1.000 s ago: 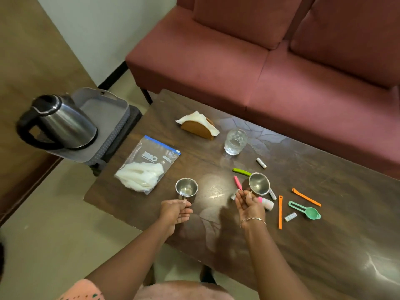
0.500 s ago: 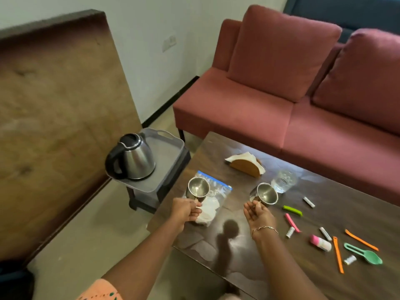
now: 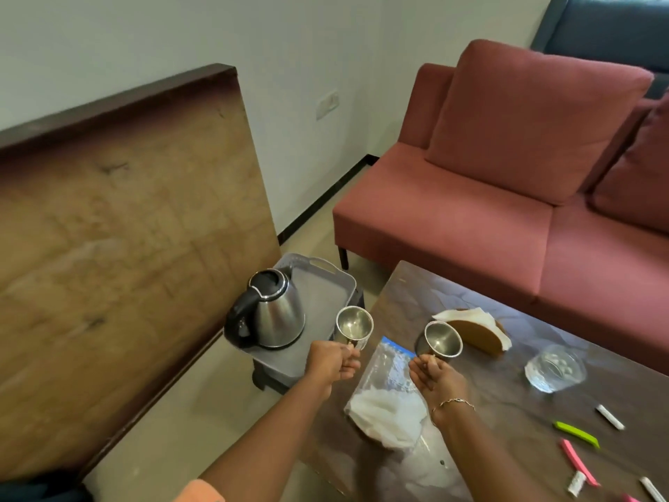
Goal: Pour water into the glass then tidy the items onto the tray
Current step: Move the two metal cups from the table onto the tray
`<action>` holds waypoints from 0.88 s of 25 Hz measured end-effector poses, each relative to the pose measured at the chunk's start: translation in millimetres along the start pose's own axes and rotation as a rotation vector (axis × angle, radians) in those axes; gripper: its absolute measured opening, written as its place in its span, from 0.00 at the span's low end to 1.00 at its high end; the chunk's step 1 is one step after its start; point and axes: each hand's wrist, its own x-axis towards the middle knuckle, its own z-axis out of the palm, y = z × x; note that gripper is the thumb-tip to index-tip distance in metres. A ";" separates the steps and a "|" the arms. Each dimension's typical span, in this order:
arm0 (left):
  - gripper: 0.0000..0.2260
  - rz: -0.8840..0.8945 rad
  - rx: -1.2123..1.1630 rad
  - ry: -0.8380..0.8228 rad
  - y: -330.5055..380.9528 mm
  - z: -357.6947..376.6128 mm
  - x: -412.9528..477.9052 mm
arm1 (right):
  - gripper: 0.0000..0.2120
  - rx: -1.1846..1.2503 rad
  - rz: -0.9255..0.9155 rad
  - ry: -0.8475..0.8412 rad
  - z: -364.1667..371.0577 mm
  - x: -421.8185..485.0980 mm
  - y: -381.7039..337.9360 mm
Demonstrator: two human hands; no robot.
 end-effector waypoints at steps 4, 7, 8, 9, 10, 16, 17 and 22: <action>0.12 0.006 -0.004 0.035 28.5 -9.1 29.6 | 0.10 -0.064 0.004 -0.008 36.5 16.9 -8.3; 0.11 0.021 -0.017 0.043 47.9 -18.0 45.6 | 0.08 -0.109 -0.021 -0.011 63.3 26.1 -11.1; 0.11 0.030 -0.022 0.044 55.9 -23.6 51.6 | 0.09 -0.116 -0.026 -0.013 73.2 29.1 -10.1; 0.11 0.039 -0.026 0.043 64.1 -30.9 58.8 | 0.09 -0.122 -0.024 -0.017 83.8 31.7 -8.9; 0.10 0.053 -0.025 0.042 73.3 -39.2 67.1 | 0.08 -0.125 -0.020 -0.020 95.7 34.7 -7.7; 0.12 0.081 0.024 0.014 134.9 -103.9 139.0 | 0.12 -0.139 -0.004 -0.028 173.9 66.3 11.2; 0.12 0.079 0.044 0.013 145.5 -116.4 155.4 | 0.12 -0.145 -0.001 -0.020 188.2 74.2 16.7; 0.10 0.051 0.136 -0.010 178.0 -167.6 243.7 | 0.08 -0.128 0.042 0.046 255.8 124.4 42.3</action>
